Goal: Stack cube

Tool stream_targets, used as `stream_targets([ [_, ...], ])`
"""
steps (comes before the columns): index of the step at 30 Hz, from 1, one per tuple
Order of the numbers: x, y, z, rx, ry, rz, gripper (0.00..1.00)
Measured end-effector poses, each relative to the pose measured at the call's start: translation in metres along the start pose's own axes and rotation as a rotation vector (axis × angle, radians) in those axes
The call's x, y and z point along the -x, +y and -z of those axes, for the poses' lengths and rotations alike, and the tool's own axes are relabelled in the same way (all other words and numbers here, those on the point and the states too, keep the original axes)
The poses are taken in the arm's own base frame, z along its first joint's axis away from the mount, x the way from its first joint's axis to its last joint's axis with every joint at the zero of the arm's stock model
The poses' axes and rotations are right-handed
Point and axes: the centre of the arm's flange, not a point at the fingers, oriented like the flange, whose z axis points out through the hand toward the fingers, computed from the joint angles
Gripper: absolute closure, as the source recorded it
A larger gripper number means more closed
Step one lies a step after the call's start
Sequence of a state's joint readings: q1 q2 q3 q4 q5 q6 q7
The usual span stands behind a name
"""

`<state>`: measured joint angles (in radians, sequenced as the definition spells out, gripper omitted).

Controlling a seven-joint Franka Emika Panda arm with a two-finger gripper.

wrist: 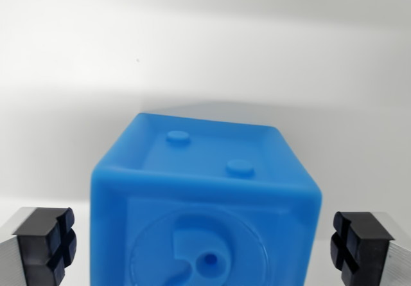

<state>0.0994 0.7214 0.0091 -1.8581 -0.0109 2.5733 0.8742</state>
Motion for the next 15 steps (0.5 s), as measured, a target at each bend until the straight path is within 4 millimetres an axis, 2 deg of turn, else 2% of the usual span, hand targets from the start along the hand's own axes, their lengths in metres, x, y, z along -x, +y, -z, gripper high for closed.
stream_targets([
  [10,0.0,0.0,-0.012,-0.001,0.001,0.0,0.0],
  [11,0.0,0.0,-0.012,-0.001,0.001,0.0,1.0],
  [15,0.0,0.0,-0.012,-0.001,0.001,0.0,1.0],
])
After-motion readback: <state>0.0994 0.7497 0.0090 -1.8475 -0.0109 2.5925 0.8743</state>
